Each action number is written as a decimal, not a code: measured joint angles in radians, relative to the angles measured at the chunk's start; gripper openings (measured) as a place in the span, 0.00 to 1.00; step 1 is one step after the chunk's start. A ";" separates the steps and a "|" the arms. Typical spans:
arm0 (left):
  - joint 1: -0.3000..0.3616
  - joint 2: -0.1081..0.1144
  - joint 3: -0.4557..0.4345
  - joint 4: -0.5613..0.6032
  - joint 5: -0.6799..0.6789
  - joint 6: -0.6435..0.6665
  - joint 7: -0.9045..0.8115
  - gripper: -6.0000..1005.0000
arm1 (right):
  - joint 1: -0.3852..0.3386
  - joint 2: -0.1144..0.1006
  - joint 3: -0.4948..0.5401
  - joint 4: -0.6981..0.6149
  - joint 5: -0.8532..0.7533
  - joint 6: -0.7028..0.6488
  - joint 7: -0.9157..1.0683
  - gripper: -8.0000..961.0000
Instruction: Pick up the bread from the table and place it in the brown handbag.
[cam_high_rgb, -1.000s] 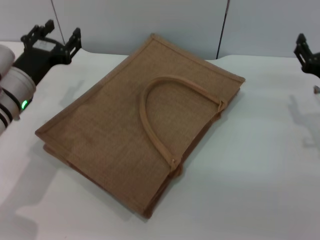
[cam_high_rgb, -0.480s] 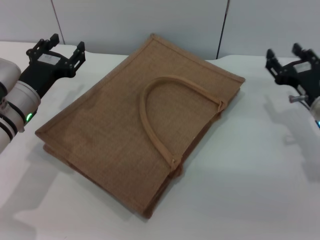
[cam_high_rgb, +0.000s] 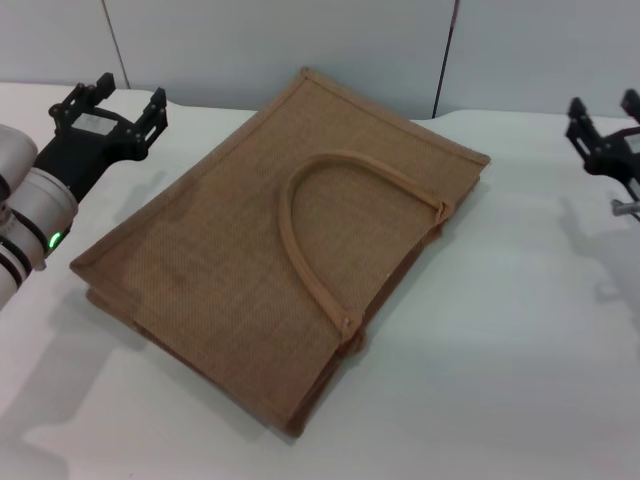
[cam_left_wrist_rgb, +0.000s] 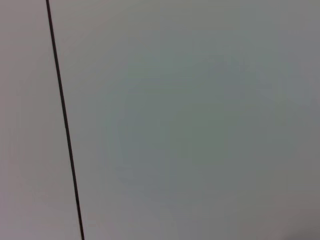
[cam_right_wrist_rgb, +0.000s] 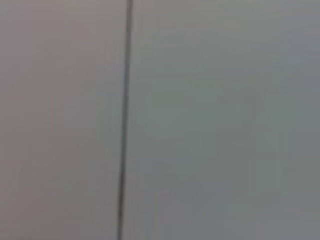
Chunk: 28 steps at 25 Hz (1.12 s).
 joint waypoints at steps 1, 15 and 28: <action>0.000 0.000 0.000 -0.001 0.000 0.000 -0.001 0.68 | -0.002 0.000 0.000 0.006 0.015 -0.003 0.001 0.70; -0.009 0.004 -0.050 -0.075 -0.001 -0.060 -0.018 0.68 | 0.002 0.000 -0.011 0.020 0.053 -0.003 0.076 0.70; -0.031 0.005 -0.053 -0.101 -0.001 -0.064 -0.019 0.68 | 0.013 -0.001 -0.003 0.037 0.059 0.017 0.078 0.70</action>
